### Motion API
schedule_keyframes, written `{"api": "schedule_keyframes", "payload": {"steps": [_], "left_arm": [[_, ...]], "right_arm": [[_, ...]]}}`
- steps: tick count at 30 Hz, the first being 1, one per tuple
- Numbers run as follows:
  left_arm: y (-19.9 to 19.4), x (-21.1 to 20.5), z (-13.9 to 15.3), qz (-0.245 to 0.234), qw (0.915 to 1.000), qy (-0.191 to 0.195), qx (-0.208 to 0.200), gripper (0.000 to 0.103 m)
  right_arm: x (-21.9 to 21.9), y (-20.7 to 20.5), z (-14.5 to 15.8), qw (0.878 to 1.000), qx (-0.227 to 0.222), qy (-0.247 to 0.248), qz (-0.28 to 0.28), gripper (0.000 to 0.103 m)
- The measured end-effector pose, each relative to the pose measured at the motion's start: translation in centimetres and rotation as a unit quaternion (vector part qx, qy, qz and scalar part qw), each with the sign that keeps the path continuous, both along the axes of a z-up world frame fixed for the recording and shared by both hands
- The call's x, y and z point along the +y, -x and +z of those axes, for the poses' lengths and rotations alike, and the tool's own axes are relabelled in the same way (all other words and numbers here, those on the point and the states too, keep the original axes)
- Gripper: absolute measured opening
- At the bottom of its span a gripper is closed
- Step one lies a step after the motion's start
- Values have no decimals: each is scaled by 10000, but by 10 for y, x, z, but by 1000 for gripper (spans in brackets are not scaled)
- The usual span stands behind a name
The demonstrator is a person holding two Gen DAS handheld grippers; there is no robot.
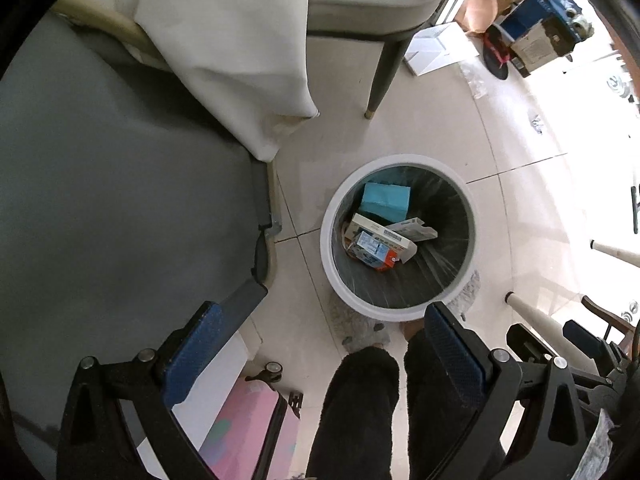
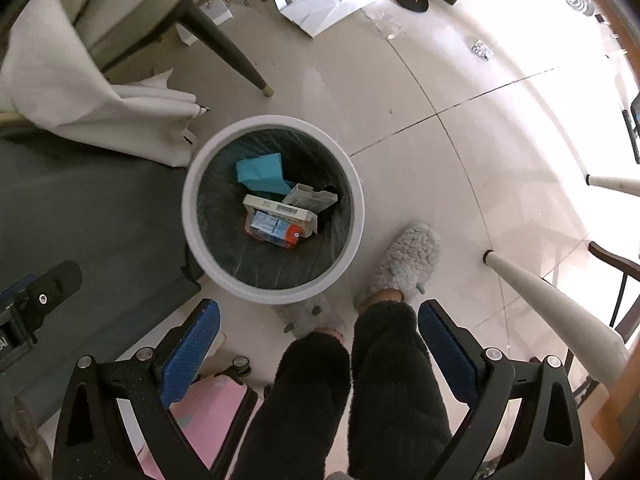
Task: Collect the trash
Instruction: 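Open left tool over the bin while right tool releases the milk carton, then move both tools back over the table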
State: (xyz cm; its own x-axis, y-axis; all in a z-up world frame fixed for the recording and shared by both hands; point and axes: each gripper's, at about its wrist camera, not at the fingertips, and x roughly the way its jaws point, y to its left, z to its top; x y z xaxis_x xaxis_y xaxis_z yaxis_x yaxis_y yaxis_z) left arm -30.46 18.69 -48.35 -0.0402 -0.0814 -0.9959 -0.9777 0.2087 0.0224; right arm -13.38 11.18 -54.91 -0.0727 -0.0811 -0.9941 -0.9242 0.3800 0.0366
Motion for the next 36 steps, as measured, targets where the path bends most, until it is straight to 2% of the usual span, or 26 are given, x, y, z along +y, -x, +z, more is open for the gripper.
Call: {"api": "schedule_keyframes", "payload": {"steps": [7,17,25,29,31,36], "left_arm": [[2,-16,60,-54,9998,-177,-46,103],[11,-49,178,-114,9985,-499,-170,103],[8,-68,265,-300,9952,-928,17,103],[-17,-65,315,-519,9881,-1446,-7,103],[-32,-60,330,-626,9844,-1642,-62,103],[-113,-43,372,-1058,9707,-2144,-242,103]], "right_arm": [[-12,7,68,9997,35,-231,-2,100],[-40,16,197,9981,164,-586,33,100],[-64,26,292,9938,436,-1024,50,100],[-70,12,339,9875,612,-1438,-190,100],[-71,-5,358,9835,651,-1628,-444,100],[-71,-82,400,9703,539,-1970,-1294,100]]}}
